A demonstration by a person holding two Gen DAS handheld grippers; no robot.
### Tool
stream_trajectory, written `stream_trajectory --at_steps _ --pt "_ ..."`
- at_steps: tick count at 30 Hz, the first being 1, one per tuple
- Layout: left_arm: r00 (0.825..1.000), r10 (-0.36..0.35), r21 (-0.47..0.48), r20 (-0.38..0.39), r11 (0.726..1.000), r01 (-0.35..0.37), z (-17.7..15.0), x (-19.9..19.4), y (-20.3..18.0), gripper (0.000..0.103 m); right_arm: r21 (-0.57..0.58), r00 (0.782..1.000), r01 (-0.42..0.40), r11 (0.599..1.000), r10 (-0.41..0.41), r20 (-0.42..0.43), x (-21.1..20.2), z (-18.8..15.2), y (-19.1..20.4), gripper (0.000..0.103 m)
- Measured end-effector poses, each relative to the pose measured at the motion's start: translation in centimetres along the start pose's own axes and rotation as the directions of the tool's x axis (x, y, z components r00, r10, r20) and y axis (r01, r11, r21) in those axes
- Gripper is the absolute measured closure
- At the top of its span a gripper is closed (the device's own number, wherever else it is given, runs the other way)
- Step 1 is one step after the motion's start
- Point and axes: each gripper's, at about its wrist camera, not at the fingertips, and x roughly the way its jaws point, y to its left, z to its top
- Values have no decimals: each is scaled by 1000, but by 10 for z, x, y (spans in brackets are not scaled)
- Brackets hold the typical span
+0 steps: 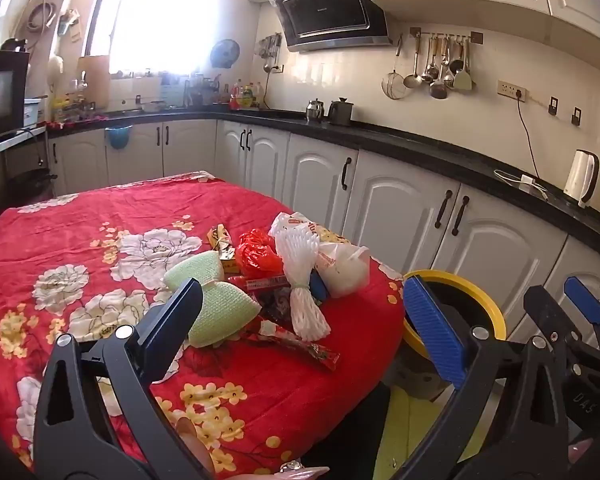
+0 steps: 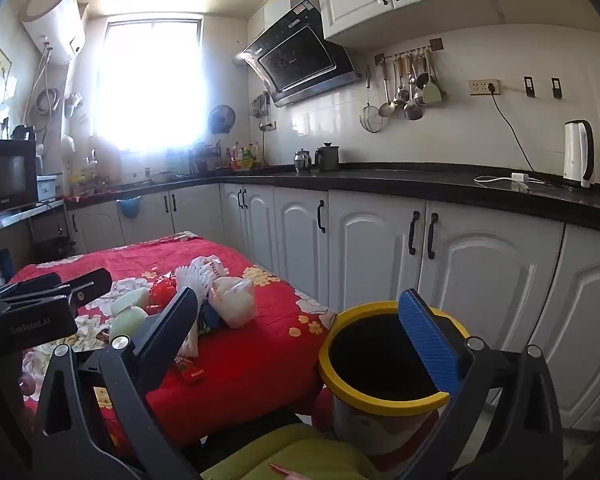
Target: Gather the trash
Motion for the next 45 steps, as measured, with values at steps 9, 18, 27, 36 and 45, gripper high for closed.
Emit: stream_trajectory --at_steps 9,18,27,36,45 --pt "1000 7 1 1 1000 -7 1 -1 -3 11 7 1000 6 1000 -6 -2 8 -2 -3 5" --pt "1000 10 -5 2 1000 -10 -1 1 -1 11 19 1000 11 1000 -11 -10 6 -2 -3 5" --pt "1000 9 -9 4 1000 -9 0 1 1 11 30 1000 15 999 -15 -18 6 -1 -8 5" --pt "1000 9 -9 4 1000 -9 0 1 1 11 30 1000 14 999 -14 -18 6 -1 -8 5" --pt "1000 9 -9 7 1000 -9 0 1 1 11 30 1000 15 999 -14 -19 6 -1 -7 5"
